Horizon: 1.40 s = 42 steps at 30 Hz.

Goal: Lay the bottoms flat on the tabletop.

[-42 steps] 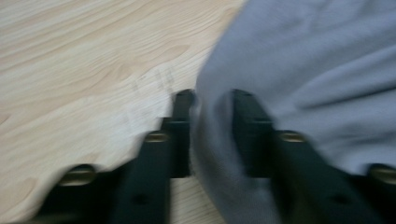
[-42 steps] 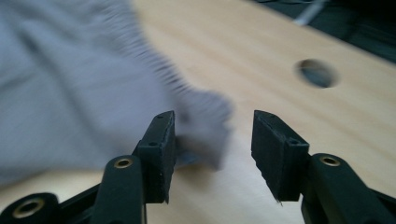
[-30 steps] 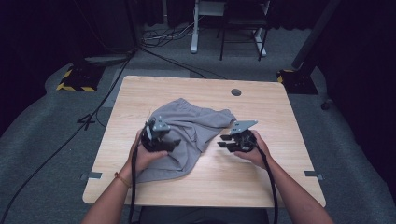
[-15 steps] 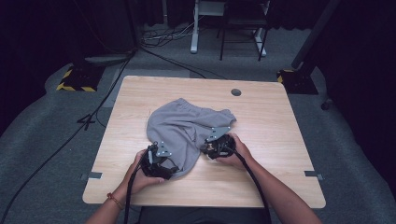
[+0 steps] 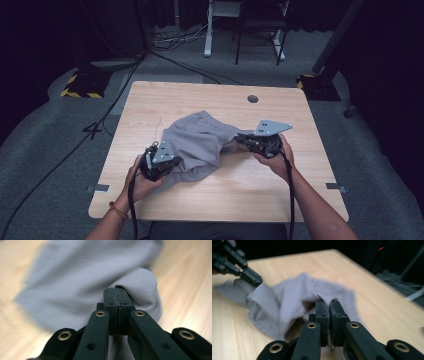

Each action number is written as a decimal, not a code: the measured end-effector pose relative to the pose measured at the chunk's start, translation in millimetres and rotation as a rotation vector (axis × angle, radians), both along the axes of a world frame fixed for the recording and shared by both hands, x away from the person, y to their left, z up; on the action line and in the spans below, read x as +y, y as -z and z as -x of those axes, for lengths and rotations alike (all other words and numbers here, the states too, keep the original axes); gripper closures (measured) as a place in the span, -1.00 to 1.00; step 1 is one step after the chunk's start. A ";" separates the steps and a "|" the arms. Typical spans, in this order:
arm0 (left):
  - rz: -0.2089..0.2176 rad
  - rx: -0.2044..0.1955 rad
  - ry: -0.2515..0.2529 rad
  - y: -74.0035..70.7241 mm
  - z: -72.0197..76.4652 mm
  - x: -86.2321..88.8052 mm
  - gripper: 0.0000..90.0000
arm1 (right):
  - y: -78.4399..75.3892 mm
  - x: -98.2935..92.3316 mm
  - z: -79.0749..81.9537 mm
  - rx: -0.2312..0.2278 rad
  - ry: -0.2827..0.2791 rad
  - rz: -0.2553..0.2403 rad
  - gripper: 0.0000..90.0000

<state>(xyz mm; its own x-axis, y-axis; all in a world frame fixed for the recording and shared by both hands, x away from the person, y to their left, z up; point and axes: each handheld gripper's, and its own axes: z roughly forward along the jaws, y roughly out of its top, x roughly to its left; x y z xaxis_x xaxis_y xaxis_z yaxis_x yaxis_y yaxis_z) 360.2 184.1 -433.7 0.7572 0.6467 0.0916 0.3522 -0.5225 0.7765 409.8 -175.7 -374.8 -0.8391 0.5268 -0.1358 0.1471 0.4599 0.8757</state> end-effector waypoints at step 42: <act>-0.123 0.124 0.113 42.7 -49.7 -96.7 -0.28 | 105.6 -62.6 -97.4 0.286 0.277 0.275 0.24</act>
<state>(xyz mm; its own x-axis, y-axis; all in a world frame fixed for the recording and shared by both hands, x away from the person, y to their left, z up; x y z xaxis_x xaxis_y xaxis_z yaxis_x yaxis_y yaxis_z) 409.9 87.4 -476.5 0.8346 0.5470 0.0659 0.3752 -0.6519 0.6590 507.2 -238.3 -480.4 -0.6962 0.7127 -0.0856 0.5142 0.5784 0.6333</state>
